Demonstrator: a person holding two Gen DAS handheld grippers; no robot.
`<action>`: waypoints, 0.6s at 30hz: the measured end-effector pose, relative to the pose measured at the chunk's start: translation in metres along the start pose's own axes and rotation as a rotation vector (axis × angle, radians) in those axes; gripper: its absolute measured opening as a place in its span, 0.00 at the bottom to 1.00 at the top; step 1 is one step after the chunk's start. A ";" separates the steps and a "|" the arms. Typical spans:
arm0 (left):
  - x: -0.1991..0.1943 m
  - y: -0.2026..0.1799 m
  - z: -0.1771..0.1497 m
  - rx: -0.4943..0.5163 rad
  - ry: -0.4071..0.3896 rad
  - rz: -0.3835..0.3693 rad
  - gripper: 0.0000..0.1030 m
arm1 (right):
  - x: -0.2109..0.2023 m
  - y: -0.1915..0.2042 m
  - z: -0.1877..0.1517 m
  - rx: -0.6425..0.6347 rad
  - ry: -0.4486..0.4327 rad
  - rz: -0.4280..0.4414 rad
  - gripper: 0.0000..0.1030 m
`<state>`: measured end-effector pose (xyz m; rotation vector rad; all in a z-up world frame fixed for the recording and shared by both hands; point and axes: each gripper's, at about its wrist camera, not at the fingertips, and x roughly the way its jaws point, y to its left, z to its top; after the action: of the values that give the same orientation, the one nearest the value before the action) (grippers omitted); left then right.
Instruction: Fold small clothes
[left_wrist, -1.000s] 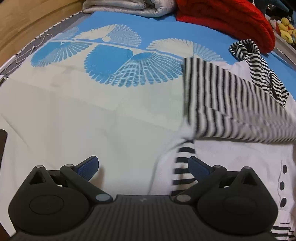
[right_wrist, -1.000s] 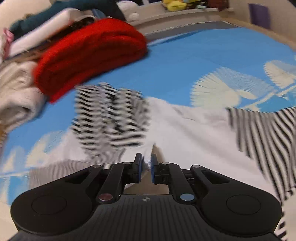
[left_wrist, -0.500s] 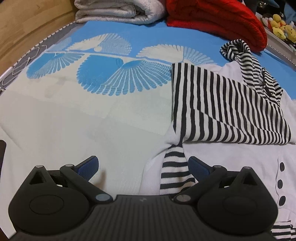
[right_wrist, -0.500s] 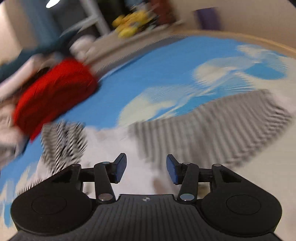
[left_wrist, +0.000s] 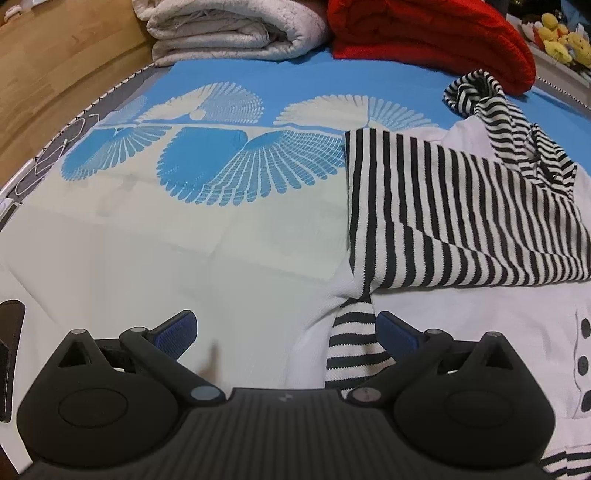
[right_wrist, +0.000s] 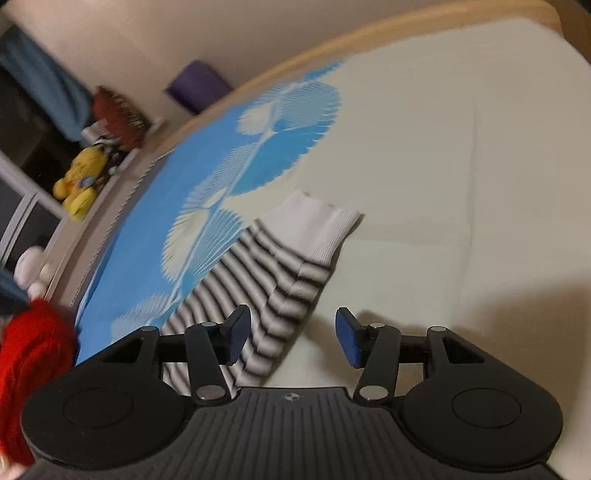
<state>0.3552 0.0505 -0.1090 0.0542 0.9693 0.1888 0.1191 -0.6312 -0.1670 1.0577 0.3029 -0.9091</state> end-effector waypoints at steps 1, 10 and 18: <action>0.002 -0.001 0.001 0.004 0.002 0.009 1.00 | 0.009 0.004 0.002 -0.001 0.007 -0.005 0.55; 0.013 0.009 0.006 -0.016 0.018 0.041 1.00 | 0.031 0.041 0.032 -0.083 -0.151 -0.102 0.01; 0.006 0.029 0.015 -0.131 0.021 0.009 1.00 | -0.063 0.231 -0.043 -0.635 -0.300 0.395 0.00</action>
<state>0.3669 0.0804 -0.1021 -0.0637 0.9757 0.2606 0.2657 -0.5215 -0.0068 0.3643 0.1080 -0.5418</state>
